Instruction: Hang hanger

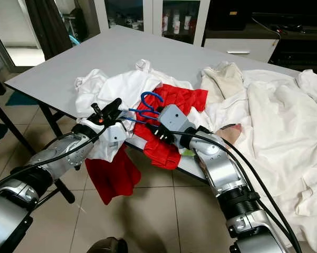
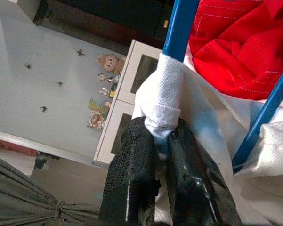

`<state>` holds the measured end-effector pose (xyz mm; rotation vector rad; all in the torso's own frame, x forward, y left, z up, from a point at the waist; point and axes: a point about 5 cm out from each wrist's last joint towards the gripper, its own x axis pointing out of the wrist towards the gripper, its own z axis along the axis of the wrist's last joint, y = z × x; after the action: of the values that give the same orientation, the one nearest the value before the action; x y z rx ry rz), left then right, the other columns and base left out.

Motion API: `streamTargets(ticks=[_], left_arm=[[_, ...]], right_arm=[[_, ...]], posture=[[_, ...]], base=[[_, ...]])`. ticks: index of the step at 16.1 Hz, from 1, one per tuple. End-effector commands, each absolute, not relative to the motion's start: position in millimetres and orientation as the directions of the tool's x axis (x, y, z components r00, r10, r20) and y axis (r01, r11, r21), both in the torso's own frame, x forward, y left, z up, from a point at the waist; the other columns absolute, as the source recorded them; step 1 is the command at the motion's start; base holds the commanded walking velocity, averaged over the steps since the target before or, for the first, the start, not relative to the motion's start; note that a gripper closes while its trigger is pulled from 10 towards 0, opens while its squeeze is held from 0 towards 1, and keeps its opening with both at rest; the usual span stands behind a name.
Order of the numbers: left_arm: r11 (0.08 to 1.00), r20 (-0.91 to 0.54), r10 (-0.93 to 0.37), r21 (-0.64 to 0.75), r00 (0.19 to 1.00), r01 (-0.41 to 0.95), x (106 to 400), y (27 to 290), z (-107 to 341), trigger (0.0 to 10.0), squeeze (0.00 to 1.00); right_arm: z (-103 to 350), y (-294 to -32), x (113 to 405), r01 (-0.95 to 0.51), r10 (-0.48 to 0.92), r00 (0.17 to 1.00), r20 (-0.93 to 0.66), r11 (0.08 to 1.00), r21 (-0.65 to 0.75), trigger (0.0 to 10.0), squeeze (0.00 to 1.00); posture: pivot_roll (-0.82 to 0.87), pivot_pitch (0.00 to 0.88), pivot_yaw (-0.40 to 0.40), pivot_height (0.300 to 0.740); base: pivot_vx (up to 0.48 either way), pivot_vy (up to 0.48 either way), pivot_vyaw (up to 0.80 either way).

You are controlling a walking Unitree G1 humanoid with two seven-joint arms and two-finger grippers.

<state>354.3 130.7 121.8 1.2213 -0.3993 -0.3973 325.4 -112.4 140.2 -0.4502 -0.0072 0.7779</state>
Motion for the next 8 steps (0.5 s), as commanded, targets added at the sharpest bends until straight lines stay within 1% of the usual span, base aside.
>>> streamTargets(ticks=[1,2,3,4,5,8], left_arm=[[0.301,0.131,-0.527,0.953,0.840,0.040,355.6,124.4,131.7,10.0,0.00],[0.300,0.130,-0.529,0.953,0.838,0.042,355.6,123.5,131.5,10.0,0.00],[0.299,0.129,-0.531,0.953,0.837,0.043,355.6,122.8,131.4,10.0,0.00],[0.299,0.128,-0.532,0.953,0.837,0.044,355.5,122.6,131.2,10.0,0.00],[0.298,0.127,-0.533,0.953,0.836,0.045,355.4,122.5,131.0,10.0,0.00],[0.301,0.126,-0.535,0.952,0.836,0.049,355.3,121.8,130.4,10.0,0.00]], right_arm=[[142.8,-112.3,327.7,-0.667,0.676,0.723,-0.146,0.627,-0.402,0.0,0.00],[143.1,-112.5,327.9,-0.664,0.672,0.726,-0.143,0.632,-0.401,4.7,0.00],[143.5,-112.4,328.1,-0.661,0.670,0.729,-0.139,0.636,-0.400,7.7,0.00],[143.7,-112.3,328.1,-0.660,0.670,0.729,-0.137,0.637,-0.399,7.7,0.00],[144.3,-112.1,328.1,-0.659,0.671,0.730,-0.130,0.640,-0.395,0.1,0.00],[145.2,-111.2,327.4,-0.664,0.680,0.723,-0.119,0.638,-0.389,0.0,0.00]], posture=[[0.12,0.000,0.019,0.740],[0.12,0.000,0.020,0.740],[0.12,0.000,0.020,0.740],[0.12,0.000,0.020,0.740],[0.12,0.000,0.020,0.740],[0.12,0.000,0.019,0.740]], base=[[0.000,0.000,0.00],[0.000,0.000,0.00],[0.000,0.000,0.00],[0.000,0.000,0.00],[0.000,0.000,0.00],[0.000,0.000,0.00]])
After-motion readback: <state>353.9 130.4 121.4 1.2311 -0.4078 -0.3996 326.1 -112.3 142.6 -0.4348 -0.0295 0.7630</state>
